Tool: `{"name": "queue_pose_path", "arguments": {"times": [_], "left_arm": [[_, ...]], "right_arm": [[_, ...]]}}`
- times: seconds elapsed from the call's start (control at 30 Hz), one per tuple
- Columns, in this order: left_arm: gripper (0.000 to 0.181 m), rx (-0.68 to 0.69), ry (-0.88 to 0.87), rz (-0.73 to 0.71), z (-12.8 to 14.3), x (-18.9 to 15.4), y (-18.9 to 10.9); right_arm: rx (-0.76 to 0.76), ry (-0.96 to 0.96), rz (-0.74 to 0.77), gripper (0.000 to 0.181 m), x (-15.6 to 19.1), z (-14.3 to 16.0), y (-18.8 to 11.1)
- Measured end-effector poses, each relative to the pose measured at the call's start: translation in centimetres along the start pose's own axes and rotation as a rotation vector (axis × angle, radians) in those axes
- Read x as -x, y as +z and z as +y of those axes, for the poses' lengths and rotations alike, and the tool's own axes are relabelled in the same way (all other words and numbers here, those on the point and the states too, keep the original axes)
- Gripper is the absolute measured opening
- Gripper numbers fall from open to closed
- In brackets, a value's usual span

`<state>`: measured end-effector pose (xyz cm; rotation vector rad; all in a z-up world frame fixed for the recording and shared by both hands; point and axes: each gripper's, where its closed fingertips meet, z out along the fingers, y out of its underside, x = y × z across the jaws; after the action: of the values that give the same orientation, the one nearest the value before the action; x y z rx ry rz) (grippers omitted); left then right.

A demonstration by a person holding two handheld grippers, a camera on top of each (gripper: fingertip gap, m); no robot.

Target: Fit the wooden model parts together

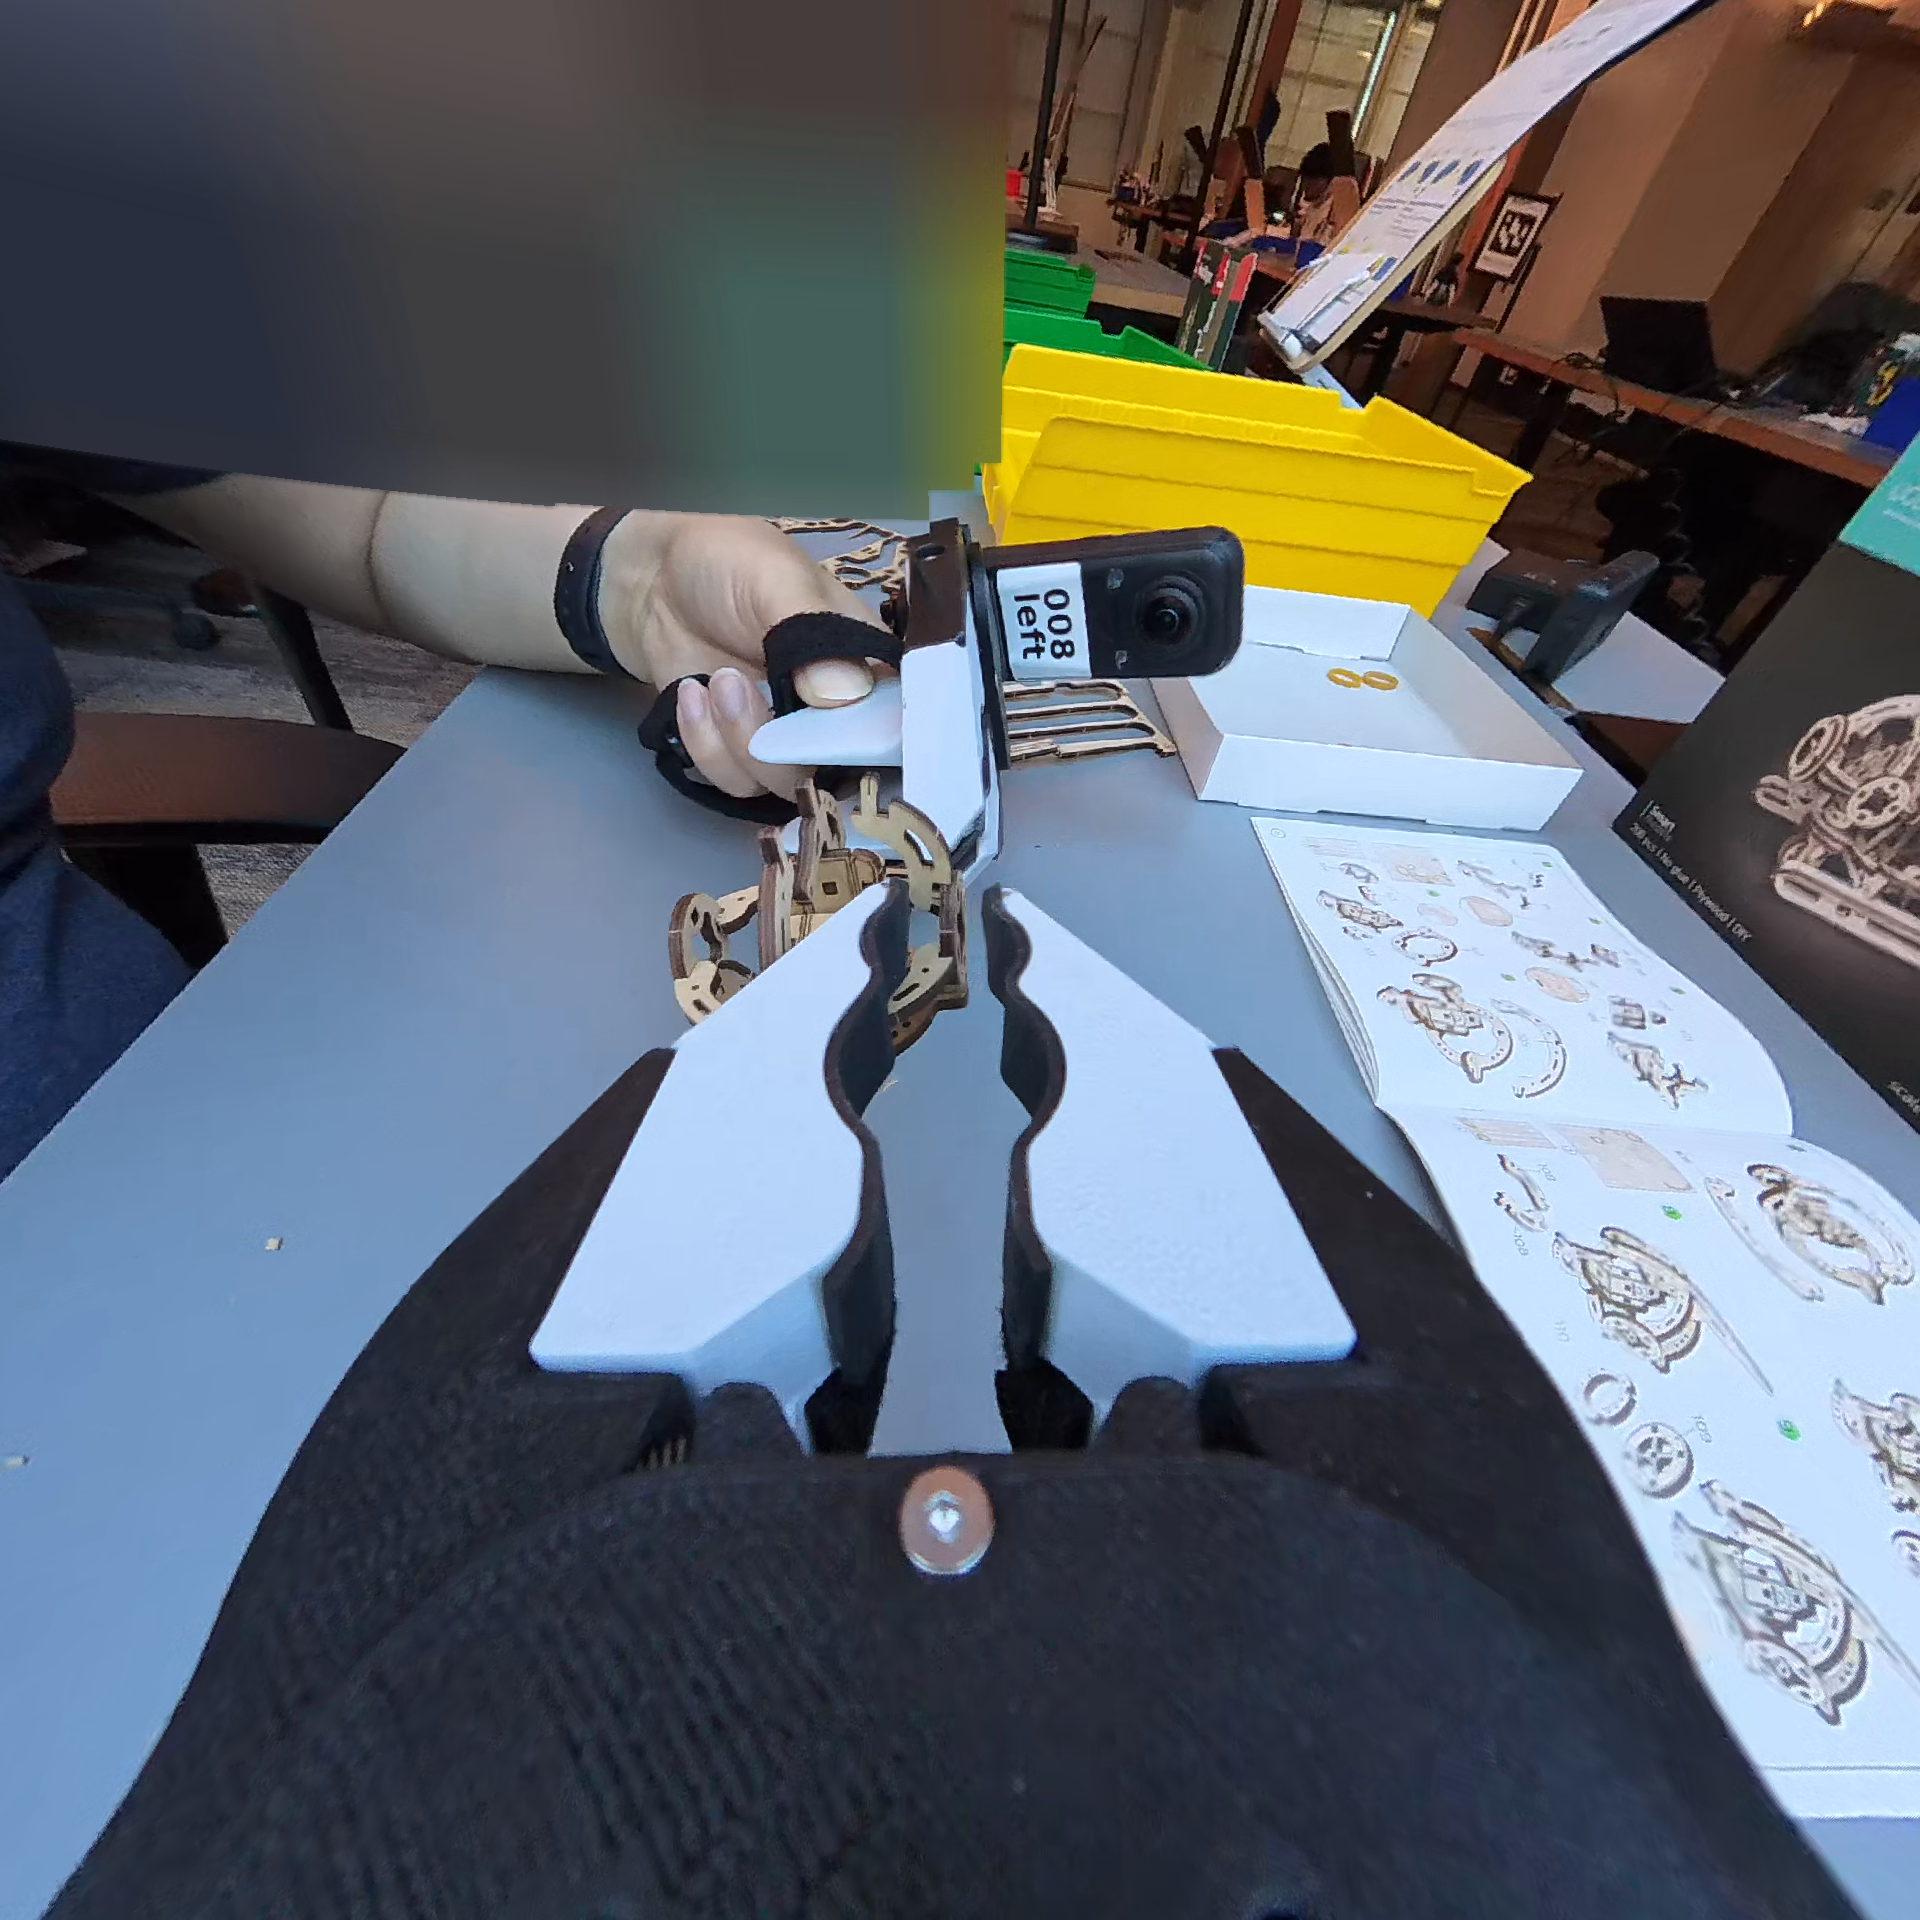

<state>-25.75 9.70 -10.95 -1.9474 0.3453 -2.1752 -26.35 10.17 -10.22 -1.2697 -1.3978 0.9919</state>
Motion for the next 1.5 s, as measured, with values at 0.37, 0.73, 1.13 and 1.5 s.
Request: {"name": "queue_pose_path", "arguments": {"times": [0.37,0.73,1.13,1.5], "left_arm": [[0.0,-0.014,0.001,-0.01,-0.15,0.15,-0.06],[0.0,-0.011,-0.003,-0.003,0.07,-0.01,0.15],[0.0,-0.025,0.012,0.002,-0.17,-0.21,0.03],[0.0,-0.042,0.033,0.007,-0.42,-0.51,0.05]], "right_arm": [[0.011,0.045,-0.015,0.006,0.03,0.25,0.07],[-0.012,0.01,-0.025,0.006,0.21,0.18,-0.17],[-0.022,-0.006,0.005,0.012,-0.01,-0.11,0.09],[-0.026,0.005,0.017,0.005,-0.13,-0.1,0.07]]}}
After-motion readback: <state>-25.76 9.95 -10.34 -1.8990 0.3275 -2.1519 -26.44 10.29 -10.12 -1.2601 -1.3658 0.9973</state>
